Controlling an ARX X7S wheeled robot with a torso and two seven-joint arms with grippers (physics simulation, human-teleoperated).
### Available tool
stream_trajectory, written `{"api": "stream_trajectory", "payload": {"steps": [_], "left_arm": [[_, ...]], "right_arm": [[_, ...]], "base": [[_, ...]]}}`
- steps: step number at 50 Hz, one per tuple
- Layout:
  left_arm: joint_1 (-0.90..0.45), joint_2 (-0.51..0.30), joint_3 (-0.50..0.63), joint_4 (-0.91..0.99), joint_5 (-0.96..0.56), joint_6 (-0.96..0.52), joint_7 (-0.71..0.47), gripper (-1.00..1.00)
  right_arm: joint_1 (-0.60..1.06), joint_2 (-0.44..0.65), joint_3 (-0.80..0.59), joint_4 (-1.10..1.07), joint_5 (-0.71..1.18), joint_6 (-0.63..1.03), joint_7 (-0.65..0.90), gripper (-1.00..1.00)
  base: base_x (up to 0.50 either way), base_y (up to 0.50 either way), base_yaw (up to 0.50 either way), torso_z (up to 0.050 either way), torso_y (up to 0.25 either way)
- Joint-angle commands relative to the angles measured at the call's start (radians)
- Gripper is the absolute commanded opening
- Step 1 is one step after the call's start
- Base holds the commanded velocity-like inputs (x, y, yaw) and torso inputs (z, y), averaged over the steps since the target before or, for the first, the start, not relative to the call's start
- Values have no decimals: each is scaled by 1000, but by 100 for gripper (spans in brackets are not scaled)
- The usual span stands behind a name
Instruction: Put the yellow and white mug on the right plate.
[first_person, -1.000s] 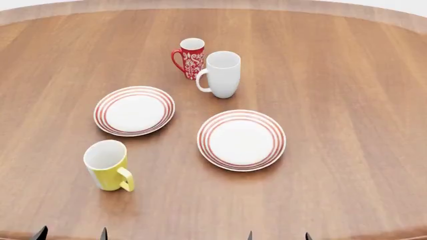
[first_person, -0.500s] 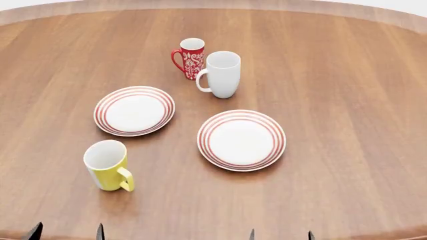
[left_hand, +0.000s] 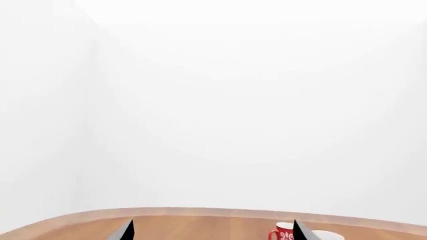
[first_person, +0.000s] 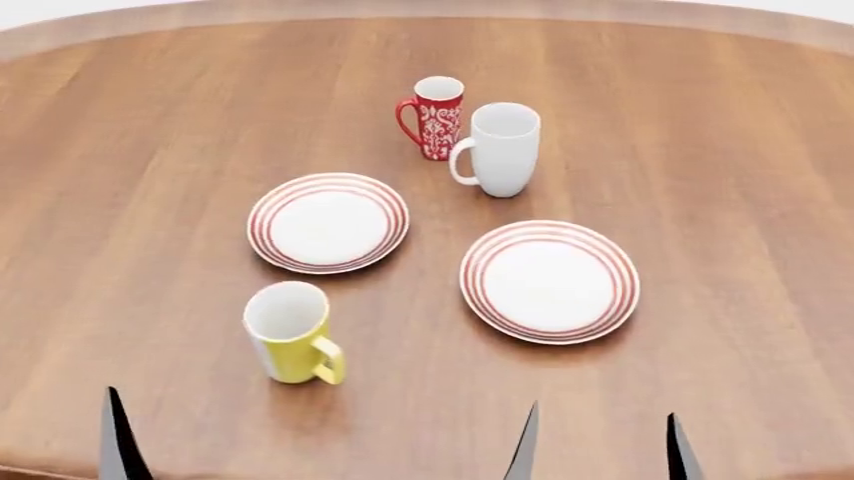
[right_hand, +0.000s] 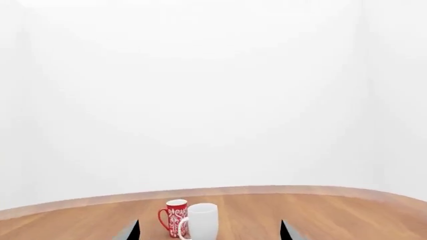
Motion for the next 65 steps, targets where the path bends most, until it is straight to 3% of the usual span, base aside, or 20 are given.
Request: {"api": "stream_trajectory", "payload": {"steps": [1,9,46,55,58,65], "left_arm": [[6,-14,14,0,-6,53,-21,100],[6,-24,25,0,-6,65,-32,100],[23,-53,49,32,25,145,-90,100],[26,-59,56,36,33,156,-101,100],[27,-61,60,38,35,157,-104,100],[31,-66,68,41,36,157,-108,100]], "right_arm": [[-2,15,-22,1,2,-50,9,100],[-5,28,-40,-9,-2,-55,13,100],[-4,66,-90,-16,-26,-84,40,100],[0,75,-102,-15,-22,-77,38,100],[12,90,-120,-26,-29,-9,22,100],[75,147,-216,-89,-17,389,-98,100]], "base": [[0,500,0,0,0],[45,0,0,0,0],[497,0,0,0,0],[30,0,0,0,0],[0,0,0,0,0],[0,0,0,0,0]]}}
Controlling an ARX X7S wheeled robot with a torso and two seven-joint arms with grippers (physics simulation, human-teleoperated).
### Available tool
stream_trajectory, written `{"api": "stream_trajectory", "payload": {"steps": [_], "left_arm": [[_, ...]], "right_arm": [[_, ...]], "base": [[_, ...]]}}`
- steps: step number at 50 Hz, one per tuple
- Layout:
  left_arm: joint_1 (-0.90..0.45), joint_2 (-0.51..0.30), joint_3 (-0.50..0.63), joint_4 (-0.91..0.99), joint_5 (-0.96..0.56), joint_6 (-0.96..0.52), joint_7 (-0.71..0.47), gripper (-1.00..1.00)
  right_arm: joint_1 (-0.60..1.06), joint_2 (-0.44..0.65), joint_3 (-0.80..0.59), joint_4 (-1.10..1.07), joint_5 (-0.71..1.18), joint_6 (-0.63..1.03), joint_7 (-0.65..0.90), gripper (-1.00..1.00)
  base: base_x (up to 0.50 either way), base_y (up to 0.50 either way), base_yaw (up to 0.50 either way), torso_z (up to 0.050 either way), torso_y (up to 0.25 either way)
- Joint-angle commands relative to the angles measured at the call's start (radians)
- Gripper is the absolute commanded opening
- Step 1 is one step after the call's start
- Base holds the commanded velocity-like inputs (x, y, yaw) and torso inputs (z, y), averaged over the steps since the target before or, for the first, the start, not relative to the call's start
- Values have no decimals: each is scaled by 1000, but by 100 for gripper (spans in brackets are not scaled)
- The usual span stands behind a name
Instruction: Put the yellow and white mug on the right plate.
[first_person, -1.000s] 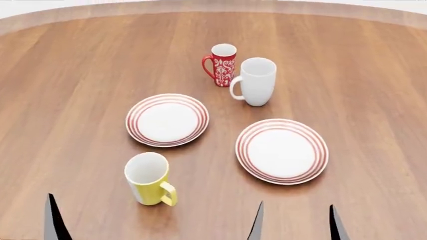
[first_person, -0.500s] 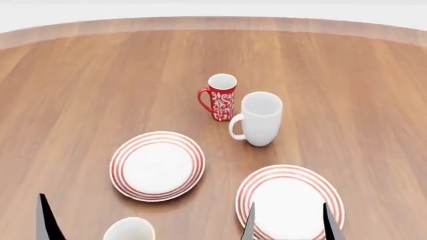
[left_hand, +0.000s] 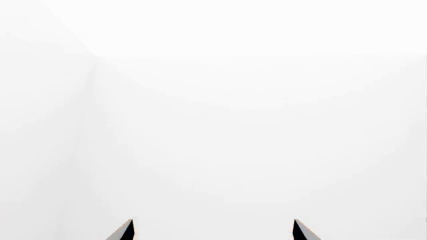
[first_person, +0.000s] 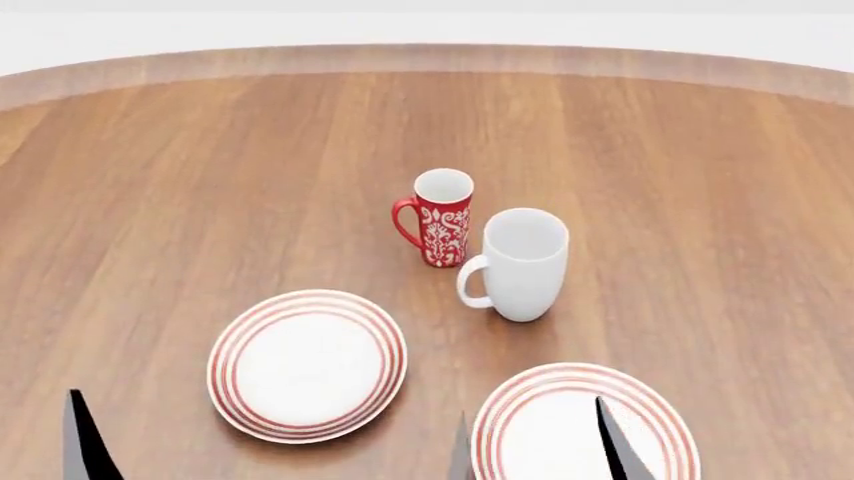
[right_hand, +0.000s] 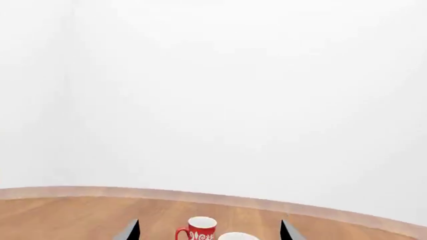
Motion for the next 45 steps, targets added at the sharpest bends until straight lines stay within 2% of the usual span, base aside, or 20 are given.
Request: {"api": "stream_trajectory", "payload": {"steps": [1,6,12,16,25,32,39,45], "left_arm": [[5,-9,11,4,3,5,-10,100],[6,-12,17,0,1,8,-13,100],[9,-17,22,-1,0,11,-17,100],[9,-19,27,-2,1,11,-19,100],[8,-26,36,-6,-1,3,-23,100],[8,-31,43,-9,-6,-2,-25,100],[2,-35,49,-20,-11,0,-28,100],[2,-39,52,-23,-13,1,-31,100]], "right_arm": [[71,49,-95,-35,-30,360,-77,100],[105,71,-135,-67,-20,491,-136,100],[163,71,-157,-106,19,733,-174,100],[199,76,-177,-59,13,709,-199,100],[227,95,-231,-71,42,837,-280,100],[254,128,-273,-91,46,858,-342,100],[249,128,-251,-134,123,940,-384,100],[247,128,-266,-140,129,934,-397,100]], "base": [[0,0,0,0,0],[0,0,0,0,0],[0,0,0,0,0],[0,0,0,0,0],[0,0,0,0,0],[0,0,0,0,0],[0,0,0,0,0],[0,0,0,0,0]]}}
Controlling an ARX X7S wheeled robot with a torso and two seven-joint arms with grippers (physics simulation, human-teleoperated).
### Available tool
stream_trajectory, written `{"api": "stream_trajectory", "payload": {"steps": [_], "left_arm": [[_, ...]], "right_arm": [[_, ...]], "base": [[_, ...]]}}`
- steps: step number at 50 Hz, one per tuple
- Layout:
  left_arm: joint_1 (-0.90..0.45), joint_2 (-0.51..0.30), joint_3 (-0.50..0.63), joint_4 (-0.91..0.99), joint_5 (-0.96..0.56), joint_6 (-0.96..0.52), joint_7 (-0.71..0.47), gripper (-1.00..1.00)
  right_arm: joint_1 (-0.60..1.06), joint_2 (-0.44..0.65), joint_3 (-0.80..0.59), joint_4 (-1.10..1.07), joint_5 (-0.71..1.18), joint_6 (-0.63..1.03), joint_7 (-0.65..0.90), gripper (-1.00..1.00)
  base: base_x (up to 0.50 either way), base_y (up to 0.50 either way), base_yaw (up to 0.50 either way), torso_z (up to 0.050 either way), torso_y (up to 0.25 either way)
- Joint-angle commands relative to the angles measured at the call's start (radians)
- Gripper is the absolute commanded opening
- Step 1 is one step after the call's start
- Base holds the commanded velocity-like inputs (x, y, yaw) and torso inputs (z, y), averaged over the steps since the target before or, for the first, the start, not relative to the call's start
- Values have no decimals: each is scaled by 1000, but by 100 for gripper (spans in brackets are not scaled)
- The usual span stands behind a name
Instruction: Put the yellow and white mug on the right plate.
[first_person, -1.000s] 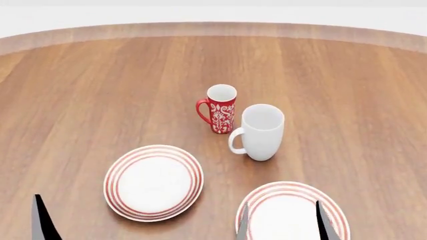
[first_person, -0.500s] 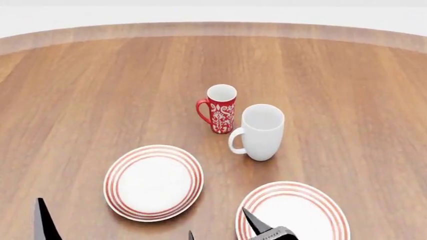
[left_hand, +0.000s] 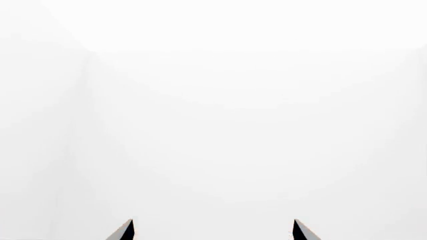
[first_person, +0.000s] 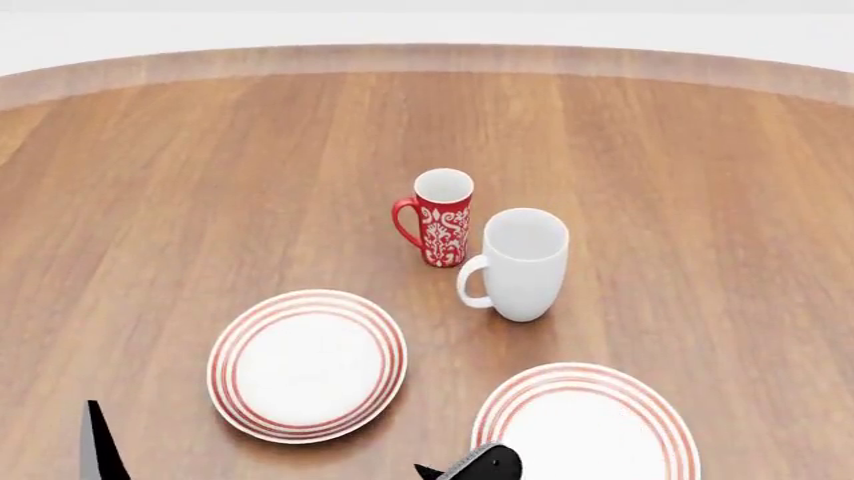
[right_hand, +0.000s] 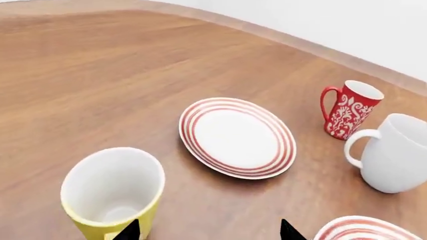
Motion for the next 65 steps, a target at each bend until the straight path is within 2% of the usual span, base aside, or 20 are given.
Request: {"api": "stream_trajectory", "payload": {"steps": [1,20,39,65], "left_arm": [[-3,-7,9,-7,-5,-1,-6,100],[-1,-18,20,3,-9,-12,-17,100],[-4,-25,30,-1,-8,-14,-30,100],[-7,-37,43,-12,-14,-8,-44,100]], "right_arm": [[11,5,-12,-32,63,82,-61,100],[17,-6,-56,-61,74,105,-74,100],[49,-36,-66,44,78,129,-63,100],[61,-52,-146,140,32,77,-57,100]], "base": [[0,0,0,0,0],[0,0,0,0,0],[0,0,0,0,0],[0,0,0,0,0]]}}
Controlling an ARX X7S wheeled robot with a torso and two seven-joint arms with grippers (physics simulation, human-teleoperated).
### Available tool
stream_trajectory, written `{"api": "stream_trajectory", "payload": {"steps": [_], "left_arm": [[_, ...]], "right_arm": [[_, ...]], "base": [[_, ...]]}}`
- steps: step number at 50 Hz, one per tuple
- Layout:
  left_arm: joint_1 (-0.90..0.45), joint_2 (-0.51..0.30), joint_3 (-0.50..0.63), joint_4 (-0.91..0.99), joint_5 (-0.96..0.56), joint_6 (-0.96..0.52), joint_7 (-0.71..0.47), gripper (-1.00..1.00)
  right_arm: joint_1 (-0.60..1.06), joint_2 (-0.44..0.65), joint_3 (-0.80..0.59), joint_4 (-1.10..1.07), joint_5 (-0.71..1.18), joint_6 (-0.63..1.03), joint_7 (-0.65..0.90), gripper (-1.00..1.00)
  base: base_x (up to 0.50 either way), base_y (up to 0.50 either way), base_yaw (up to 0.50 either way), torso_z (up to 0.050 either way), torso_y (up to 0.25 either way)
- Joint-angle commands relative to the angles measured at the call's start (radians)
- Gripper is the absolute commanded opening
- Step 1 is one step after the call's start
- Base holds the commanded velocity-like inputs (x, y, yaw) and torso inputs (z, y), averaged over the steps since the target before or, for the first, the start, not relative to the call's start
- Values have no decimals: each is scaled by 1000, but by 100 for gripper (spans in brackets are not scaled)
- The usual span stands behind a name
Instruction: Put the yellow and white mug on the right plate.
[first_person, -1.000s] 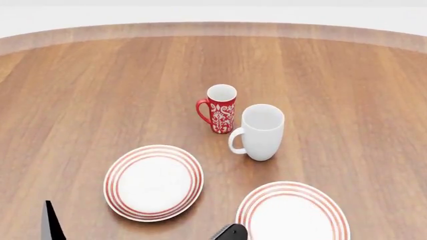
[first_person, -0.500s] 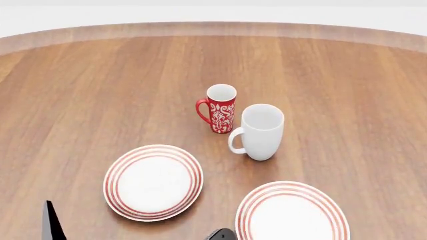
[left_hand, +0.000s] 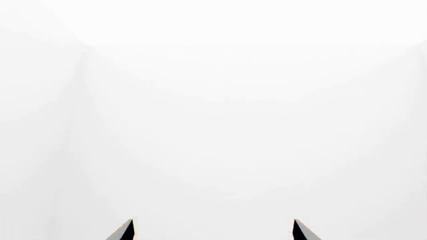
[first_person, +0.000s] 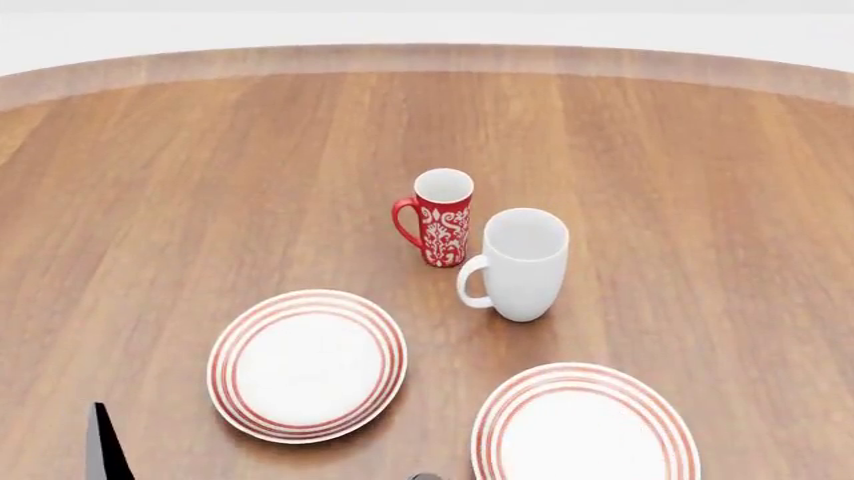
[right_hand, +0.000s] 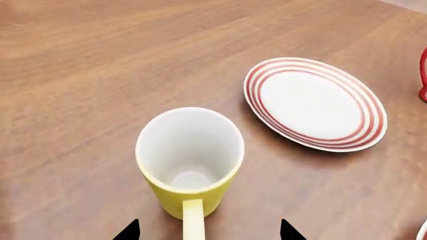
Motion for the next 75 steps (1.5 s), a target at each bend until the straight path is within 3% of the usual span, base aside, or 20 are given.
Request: {"api": "stream_trajectory", "payload": {"steps": [1,61,62,75], "left_arm": [[-1,-5,6,-5,-3,2,-6,100],[-11,-25,27,-18,-17,-3,-38,100],[-12,-26,28,-21,-17,-2,-38,100],[-22,-28,31,-40,-24,-3,-45,100]], "right_arm": [[10,-12,-22,60,-13,-24,5,100],[44,-65,-112,268,-60,-144,30,100],[44,-65,-112,268,-60,-144,30,-100],[46,-68,-113,290,-54,-152,36,-100]], "base": [[0,0,0,0,0],[0,0,0,0,0],[0,0,0,0,0],[0,0,0,0,0]]}}
